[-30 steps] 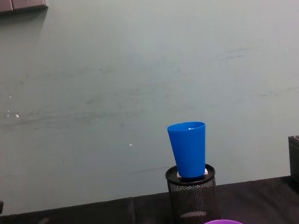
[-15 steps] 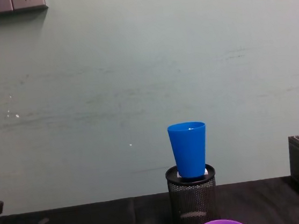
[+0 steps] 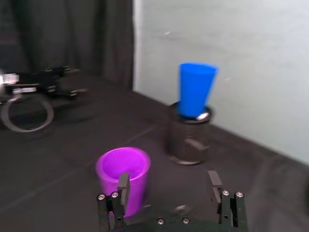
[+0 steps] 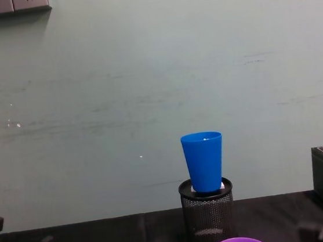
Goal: Pick up one cup with a gripper and tap it against the other cup.
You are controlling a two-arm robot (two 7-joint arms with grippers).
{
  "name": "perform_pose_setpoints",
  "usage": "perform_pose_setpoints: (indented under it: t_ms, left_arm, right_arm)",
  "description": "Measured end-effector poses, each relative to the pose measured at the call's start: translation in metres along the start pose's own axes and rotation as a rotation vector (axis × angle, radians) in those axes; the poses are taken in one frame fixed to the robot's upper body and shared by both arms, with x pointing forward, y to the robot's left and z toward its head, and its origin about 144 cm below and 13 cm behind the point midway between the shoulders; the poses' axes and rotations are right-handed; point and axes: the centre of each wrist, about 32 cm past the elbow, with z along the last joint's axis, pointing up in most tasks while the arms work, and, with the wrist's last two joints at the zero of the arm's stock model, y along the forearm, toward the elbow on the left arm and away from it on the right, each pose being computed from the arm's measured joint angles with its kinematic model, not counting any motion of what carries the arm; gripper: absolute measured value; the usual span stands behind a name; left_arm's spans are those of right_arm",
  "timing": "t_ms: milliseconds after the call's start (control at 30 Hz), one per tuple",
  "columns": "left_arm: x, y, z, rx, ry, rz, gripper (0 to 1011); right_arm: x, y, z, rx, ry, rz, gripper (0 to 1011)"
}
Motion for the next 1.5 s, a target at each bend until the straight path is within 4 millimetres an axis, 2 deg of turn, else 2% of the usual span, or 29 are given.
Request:
perform_pose_setpoints:
  t_ms: [467,1167,1500]
  left_arm:
    - [0.000,0.000,0.000,0.000,0.000,0.000,1000]
    - [0.000,0.000,0.000,0.000,0.000,0.000,1000]
    - [0.000,0.000,0.000,0.000,0.000,0.000,1000]
  right_arm:
    - [-0.019,0.017,-0.022,-0.044,0.051,0.118,1003]
    - [-0.019,0.053,-0.047,0.007,0.041,0.129,1003]
    - [-0.023,0.071,-0.049,0.034,0.052,0.145,1003]
